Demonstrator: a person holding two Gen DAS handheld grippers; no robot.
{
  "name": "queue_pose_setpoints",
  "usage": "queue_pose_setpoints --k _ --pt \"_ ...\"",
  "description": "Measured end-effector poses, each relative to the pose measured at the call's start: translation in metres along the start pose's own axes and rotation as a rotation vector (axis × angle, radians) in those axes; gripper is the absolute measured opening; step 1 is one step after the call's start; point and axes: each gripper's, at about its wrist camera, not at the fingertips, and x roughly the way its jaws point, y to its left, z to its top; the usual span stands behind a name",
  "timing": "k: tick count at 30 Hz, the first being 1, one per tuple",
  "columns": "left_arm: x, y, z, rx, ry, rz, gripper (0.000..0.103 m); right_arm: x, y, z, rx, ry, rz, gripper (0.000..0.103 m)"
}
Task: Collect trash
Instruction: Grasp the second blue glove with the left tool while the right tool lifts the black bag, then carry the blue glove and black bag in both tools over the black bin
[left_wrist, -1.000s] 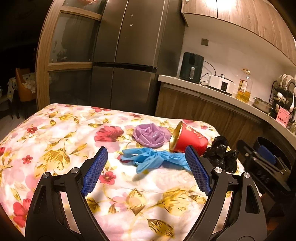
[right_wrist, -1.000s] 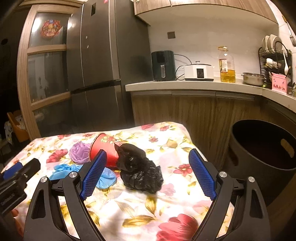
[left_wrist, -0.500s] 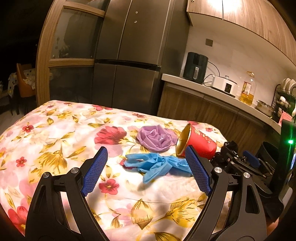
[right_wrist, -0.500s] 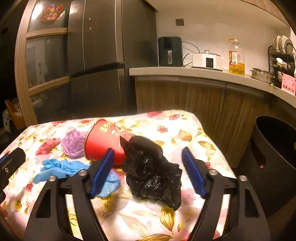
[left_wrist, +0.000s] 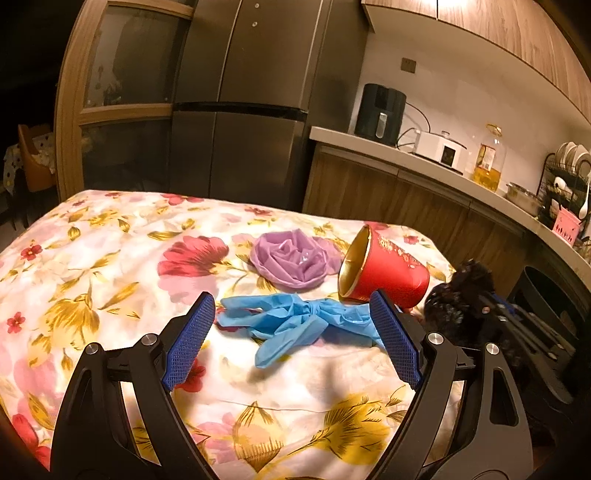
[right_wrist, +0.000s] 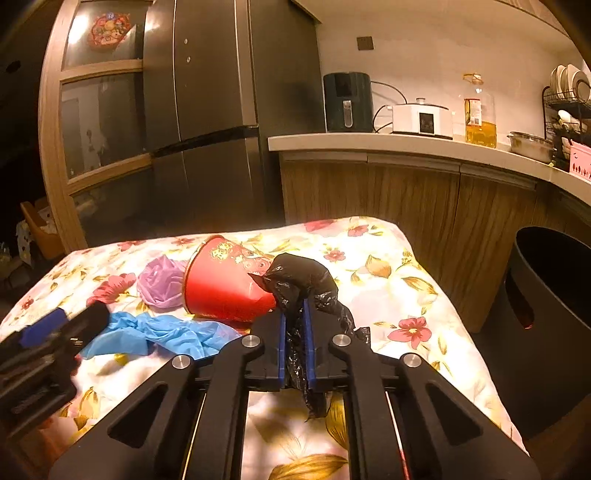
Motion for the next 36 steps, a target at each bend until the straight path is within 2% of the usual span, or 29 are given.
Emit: queue_pose_setpoints --k 5,8,16,18,20,25,32,36 --pt "0.012 -0.002 -0.003 0.002 0.044 -0.003 0.08 -0.02 -0.004 0.002 0.02 -0.04 0.003 0.009" --pt "0.019 -0.002 -0.004 0.005 0.075 0.0 0.07 -0.029 -0.005 0.002 0.028 -0.055 0.006 0.009" --pt "0.033 0.001 -0.01 -0.007 0.156 -0.043 0.033 -0.047 -0.004 0.003 0.033 -0.08 0.014 0.008" --pt "0.037 0.001 -0.011 -0.01 0.179 -0.059 0.02 -0.049 -0.005 0.003 0.036 -0.079 0.016 0.008" --pt "0.039 0.002 -0.013 -0.016 0.194 -0.072 0.013 -0.051 -0.006 0.003 0.037 -0.08 0.015 0.008" --pt "0.036 0.002 -0.015 -0.028 0.191 -0.095 0.003 -0.058 -0.007 0.002 0.04 -0.086 0.014 0.008" --pt "0.012 0.002 -0.013 -0.06 0.132 -0.124 0.0 -0.073 -0.012 0.002 0.045 -0.104 0.015 0.008" --pt "-0.009 -0.005 -0.011 -0.042 0.088 -0.123 0.0 -0.085 -0.016 0.003 0.051 -0.118 0.018 0.008"
